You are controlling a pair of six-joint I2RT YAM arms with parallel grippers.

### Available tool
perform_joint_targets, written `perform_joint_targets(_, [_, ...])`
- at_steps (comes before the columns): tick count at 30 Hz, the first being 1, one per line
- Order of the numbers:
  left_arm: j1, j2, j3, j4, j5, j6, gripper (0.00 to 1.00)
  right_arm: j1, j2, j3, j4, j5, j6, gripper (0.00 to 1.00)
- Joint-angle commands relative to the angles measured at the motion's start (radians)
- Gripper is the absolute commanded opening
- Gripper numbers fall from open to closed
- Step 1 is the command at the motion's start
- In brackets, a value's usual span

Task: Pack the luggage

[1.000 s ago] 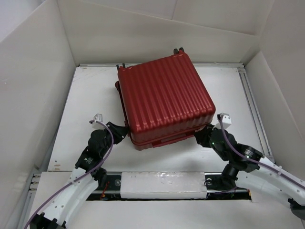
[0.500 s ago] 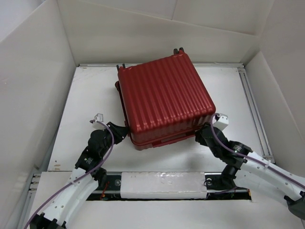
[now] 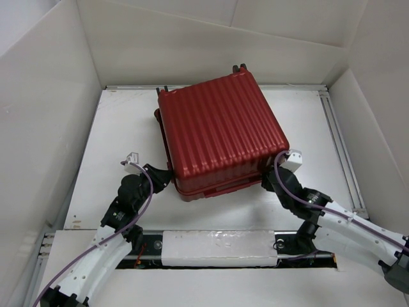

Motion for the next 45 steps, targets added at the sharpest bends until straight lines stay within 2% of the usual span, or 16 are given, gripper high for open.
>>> perform_joint_targets(1, [-0.005,-0.005,-0.007,-0.012,0.069,0.023,0.18,-0.023,0.007,-0.014,0.119,0.068,-0.034,0.33])
perform_joint_targets(8, [-0.005,-0.039,0.012,-0.054,0.069,0.032,0.15,-0.043,0.081,-0.005,0.154,0.106,-0.034,0.27])
perform_joint_targets(12, [-0.005,-0.06,0.021,-0.075,0.069,0.041,0.15,-0.052,0.127,0.005,0.177,0.125,-0.025,0.17])
perform_joint_targets(13, [-0.005,-0.06,0.021,-0.075,0.069,0.041,0.14,-0.052,0.144,0.015,0.177,0.138,-0.025,0.1])
perform_joint_targets(16, [-0.005,-0.06,0.012,-0.065,0.08,0.041,0.14,-0.052,0.156,0.015,0.177,0.149,-0.002,0.0])
perform_joint_targets(22, [-0.005,-0.028,0.012,-0.014,0.147,0.063,0.08,-0.03,0.151,0.025,0.168,0.159,-0.002,0.0])
perform_joint_targets(27, [-0.005,-0.008,0.002,0.064,0.192,0.063,0.07,0.081,0.102,0.081,0.084,0.146,-0.002,0.0])
perform_joint_targets(30, [-0.005,0.036,0.012,0.089,0.203,0.063,0.07,0.172,0.102,0.179,-0.09,0.19,0.056,0.0])
perform_joint_targets(31, [-0.005,0.046,0.012,0.089,0.203,0.063,0.07,0.19,0.111,0.207,-0.214,0.209,0.079,0.0])
perform_joint_targets(35, [-0.005,0.069,0.022,0.1,0.203,0.073,0.06,0.226,0.122,0.302,-0.357,0.221,0.168,0.0])
perform_joint_targets(39, [-0.005,0.069,0.022,0.124,0.216,0.063,0.06,0.249,0.142,0.313,-0.295,0.11,0.08,0.0])
perform_joint_targets(41, [-0.005,0.069,0.012,0.159,0.239,0.054,0.06,0.263,0.157,0.284,-0.222,-0.02,0.026,0.0])
perform_joint_targets(44, [-0.005,0.092,-0.01,0.21,0.261,0.034,0.04,0.348,0.235,0.261,-0.012,-0.151,-0.03,0.0])
perform_joint_targets(45, [-0.005,0.092,-0.01,0.222,0.261,0.034,0.04,0.382,0.309,0.261,0.069,-0.151,-0.03,0.0])
